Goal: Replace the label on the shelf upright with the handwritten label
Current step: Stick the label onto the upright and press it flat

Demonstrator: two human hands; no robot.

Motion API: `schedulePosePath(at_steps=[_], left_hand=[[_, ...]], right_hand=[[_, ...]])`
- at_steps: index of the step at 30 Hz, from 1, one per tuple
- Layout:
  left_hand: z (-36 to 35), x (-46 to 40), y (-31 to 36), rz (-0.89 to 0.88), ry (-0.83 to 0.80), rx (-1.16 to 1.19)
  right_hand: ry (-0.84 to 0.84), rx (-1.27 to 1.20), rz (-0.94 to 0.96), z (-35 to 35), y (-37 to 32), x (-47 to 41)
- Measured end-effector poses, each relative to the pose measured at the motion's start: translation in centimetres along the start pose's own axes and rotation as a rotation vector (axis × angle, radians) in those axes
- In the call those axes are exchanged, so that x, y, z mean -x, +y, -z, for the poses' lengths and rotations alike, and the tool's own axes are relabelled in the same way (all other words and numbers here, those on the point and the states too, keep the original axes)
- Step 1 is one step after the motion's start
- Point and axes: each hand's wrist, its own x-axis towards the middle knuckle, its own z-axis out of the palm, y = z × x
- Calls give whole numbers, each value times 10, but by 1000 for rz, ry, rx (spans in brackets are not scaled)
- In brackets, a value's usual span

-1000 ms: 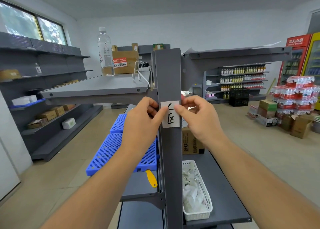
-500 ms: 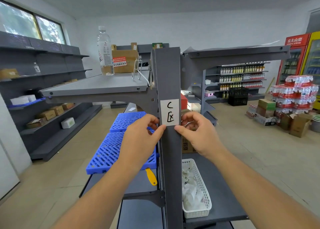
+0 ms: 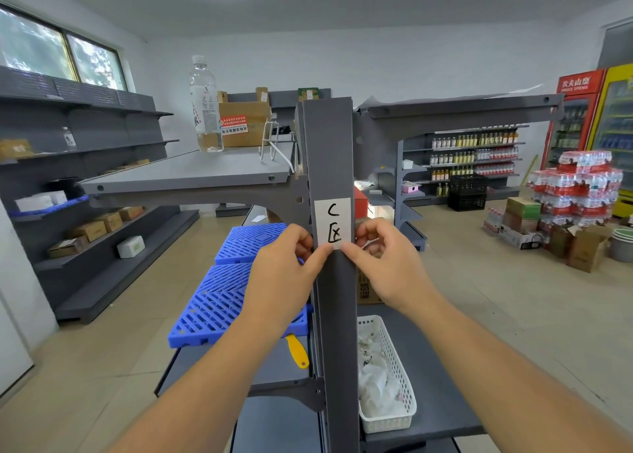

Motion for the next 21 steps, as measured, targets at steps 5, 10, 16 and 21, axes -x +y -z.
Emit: schedulePosePath(at_steps=[5, 10, 16, 21], left_hand=[[2, 3, -6, -1, -45, 57], [3, 1, -3, 21, -26, 88], [5, 0, -5, 6, -35, 81], [5, 1, -9, -9, -56, 86]], right_hand=[[-24, 22, -8, 4, -2, 0], [2, 49, -8, 3, -3, -2], [-23, 22, -9, 6, -1, -2], [-49, 45, 2, 11, -2, -2]])
